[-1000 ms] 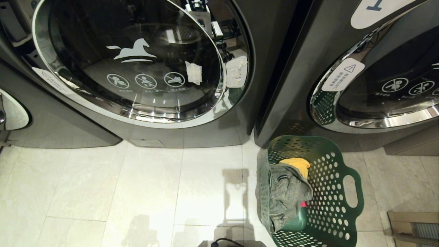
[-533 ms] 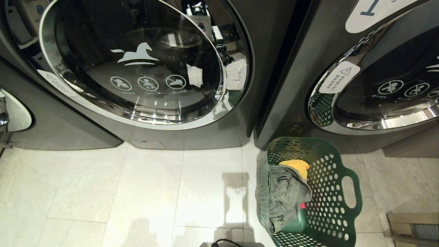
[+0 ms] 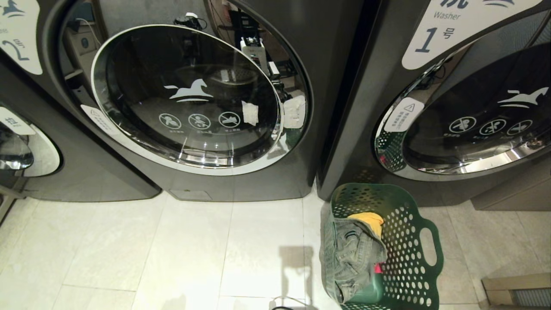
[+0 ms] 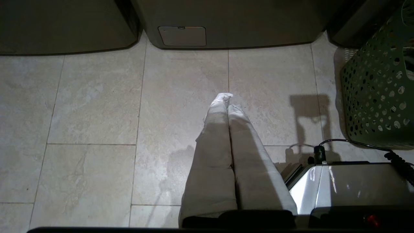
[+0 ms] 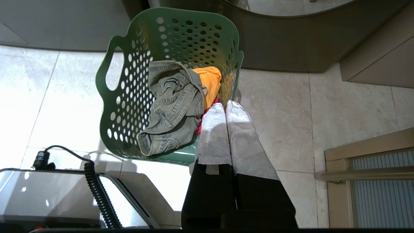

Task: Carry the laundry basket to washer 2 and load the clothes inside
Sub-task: Open the lid of the washing machine

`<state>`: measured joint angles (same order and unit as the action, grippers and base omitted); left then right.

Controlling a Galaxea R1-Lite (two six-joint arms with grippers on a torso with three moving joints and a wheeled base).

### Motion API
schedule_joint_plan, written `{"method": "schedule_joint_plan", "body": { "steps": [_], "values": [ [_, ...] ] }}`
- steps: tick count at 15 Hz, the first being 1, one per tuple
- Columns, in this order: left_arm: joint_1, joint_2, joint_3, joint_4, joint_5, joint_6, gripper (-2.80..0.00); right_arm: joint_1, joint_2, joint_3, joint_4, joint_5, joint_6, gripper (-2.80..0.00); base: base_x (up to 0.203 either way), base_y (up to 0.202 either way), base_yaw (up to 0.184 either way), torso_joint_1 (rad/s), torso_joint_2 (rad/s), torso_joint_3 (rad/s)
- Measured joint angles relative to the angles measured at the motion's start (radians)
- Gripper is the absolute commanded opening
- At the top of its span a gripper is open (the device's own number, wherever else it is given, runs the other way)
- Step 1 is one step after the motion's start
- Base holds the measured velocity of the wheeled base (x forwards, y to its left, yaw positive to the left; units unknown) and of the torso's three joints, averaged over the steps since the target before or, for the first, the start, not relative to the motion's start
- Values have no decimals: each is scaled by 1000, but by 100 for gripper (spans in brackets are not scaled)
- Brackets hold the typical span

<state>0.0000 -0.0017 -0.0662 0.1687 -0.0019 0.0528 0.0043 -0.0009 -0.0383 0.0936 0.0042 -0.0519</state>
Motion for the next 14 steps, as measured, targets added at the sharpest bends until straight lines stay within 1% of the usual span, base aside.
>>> {"method": "schedule_joint_plan", "body": {
  "steps": [11, 14],
  "values": [
    [0, 1, 0, 0, 1, 0, -280, 0, 0, 1, -1, 0, -4, -280, 0, 0, 0, 4, 3, 202],
    [0, 1, 0, 0, 0, 2, -280, 0, 0, 1, -1, 0, -4, -280, 0, 0, 0, 0, 5, 85]
  ]
}}
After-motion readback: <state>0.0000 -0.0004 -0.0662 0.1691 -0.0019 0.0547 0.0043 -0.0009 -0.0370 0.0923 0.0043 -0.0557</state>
